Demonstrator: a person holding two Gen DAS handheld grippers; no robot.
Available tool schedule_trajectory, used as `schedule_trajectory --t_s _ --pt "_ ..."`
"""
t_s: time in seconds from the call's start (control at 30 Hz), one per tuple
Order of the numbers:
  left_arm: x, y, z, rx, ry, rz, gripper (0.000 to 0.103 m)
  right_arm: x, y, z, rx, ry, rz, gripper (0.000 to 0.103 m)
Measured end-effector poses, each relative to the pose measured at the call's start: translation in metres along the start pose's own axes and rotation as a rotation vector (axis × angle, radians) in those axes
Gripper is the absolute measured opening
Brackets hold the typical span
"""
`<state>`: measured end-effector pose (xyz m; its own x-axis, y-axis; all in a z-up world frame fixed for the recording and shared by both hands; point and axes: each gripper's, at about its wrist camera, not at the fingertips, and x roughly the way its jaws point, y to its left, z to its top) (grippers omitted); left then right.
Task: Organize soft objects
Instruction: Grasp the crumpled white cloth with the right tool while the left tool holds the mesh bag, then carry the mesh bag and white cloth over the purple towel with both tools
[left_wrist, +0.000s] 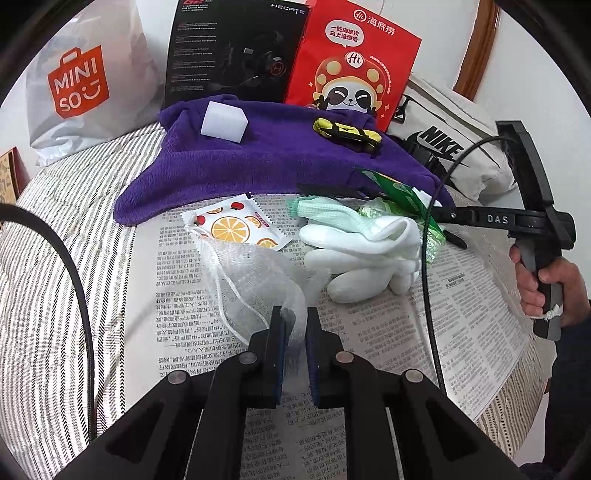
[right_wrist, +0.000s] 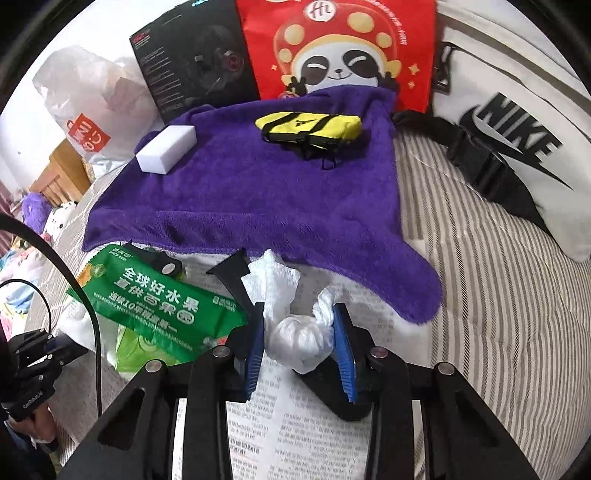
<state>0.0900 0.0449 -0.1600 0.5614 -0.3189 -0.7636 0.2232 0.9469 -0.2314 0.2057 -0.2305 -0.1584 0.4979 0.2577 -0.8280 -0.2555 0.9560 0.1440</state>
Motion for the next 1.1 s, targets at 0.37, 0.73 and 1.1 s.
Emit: schedule_trajectory --t_s 0.37,0.73,1.1 --pt "-0.012 0.000 0.008 -0.001 0.003 0.048 0.009 -0.029 -0.004 -0.007 0.040 -0.013 0.011 0.035" --pt "-0.036 0.022 0.028 -0.008 -0.013 0.084 0.009 -0.043 0.020 0.003 0.014 -0.048 0.017 0.035" --pt "-0.042 0.035 0.065 -0.018 -0.052 0.070 0.009 -0.048 0.041 0.030 -0.021 -0.084 0.058 0.035"
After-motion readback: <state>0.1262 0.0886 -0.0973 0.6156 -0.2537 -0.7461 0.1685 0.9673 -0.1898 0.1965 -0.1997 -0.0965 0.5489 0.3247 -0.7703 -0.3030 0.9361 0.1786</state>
